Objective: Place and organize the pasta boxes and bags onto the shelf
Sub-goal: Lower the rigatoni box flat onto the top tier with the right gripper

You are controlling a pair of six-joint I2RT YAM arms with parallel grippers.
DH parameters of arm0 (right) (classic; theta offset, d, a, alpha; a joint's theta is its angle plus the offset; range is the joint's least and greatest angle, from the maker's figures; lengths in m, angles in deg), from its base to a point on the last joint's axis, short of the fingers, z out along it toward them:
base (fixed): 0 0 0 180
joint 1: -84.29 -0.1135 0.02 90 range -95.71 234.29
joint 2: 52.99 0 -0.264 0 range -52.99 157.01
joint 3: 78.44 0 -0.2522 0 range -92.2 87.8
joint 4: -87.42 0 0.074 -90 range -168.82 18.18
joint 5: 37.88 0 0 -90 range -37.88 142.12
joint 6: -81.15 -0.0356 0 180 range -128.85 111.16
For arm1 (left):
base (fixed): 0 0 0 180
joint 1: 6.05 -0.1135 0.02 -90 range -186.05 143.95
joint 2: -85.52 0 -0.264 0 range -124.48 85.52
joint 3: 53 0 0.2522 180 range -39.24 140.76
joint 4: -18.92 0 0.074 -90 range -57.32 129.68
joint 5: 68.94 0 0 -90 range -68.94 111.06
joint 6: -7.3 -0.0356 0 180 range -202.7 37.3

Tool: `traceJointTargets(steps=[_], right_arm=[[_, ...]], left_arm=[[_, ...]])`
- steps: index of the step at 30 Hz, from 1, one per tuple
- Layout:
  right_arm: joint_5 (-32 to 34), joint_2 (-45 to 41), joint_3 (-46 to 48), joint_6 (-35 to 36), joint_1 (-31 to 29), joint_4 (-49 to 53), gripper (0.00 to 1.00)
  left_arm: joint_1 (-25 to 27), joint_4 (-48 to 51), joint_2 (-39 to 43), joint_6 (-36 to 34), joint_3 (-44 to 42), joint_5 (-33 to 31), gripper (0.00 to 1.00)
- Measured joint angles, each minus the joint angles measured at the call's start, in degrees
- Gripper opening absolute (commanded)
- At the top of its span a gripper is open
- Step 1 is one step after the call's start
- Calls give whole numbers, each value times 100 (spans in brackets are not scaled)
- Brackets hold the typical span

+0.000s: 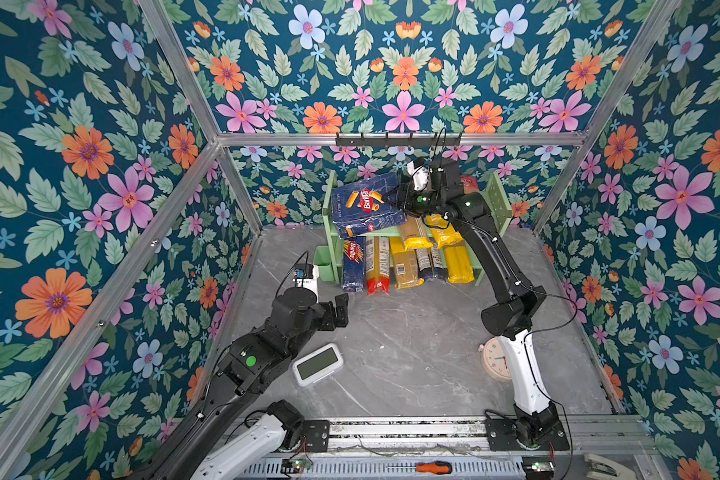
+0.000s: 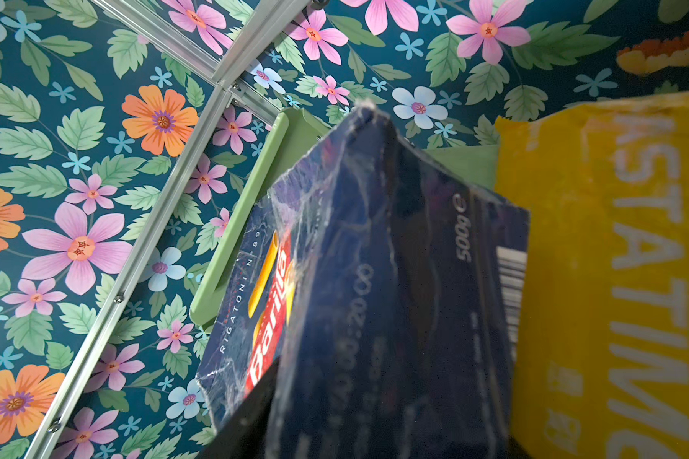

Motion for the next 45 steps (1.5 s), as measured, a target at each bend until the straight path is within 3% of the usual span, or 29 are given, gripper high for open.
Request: traceJointTargets(steps=[3,10,16,27,39,45], right_arm=[[66,-4,57,96,-4,15,84],[323,-448,422,382,-2,166,92],[658,-531,258,800,-46,619,92],[2315,-1467,1368,2024,-730,1368,95],[3320,-1335,1602,2448,-868,1718,95],[3622,-1217,1445,2494,-907,1943,85]], left_arm=[[0,-9,-22,0,7,-4,100],[0,-44,-72,0,9,2,100],[0,-74,-81,2,0,11,100],[0,-160,-136,2,-2,96,100],[0,-168,13,4,-31,138,100],[0,-164,52,2,-31,131,100]])
